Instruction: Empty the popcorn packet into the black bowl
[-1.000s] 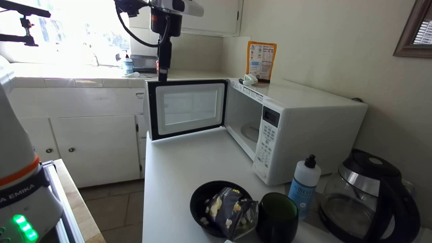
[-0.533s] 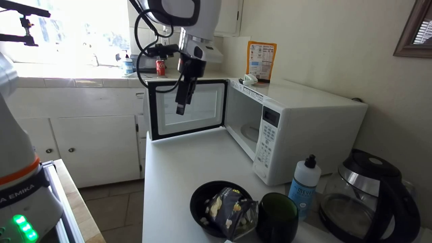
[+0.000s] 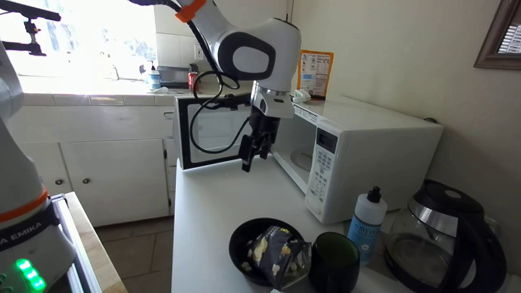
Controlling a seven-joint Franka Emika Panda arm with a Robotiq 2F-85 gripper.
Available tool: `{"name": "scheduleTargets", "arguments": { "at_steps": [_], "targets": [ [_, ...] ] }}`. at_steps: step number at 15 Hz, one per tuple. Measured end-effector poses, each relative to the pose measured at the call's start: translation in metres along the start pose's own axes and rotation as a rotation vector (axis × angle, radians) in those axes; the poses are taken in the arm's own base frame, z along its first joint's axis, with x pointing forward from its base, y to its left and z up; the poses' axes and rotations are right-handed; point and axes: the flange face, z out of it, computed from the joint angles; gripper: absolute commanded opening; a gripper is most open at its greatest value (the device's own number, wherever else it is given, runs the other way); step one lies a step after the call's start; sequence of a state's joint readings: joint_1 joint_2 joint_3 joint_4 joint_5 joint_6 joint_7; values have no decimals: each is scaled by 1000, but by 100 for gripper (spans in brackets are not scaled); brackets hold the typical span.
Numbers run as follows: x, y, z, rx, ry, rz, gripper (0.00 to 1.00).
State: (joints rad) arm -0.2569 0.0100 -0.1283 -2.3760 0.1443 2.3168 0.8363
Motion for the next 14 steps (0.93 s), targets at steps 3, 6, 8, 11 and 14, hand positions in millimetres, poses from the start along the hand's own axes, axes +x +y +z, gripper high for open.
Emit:
{"name": "scheduleTargets", "arguments": {
  "at_steps": [3,6,8,11,14],
  "targets": [
    [25,-9,6,55,60,122,100],
    [32,-10,3,64,69,149,100],
    [32,-11,3,65,69,154,100],
    [34,-8,6,26,108,160,100],
    [44,3,25,-71,200,247,100]
  ]
}}
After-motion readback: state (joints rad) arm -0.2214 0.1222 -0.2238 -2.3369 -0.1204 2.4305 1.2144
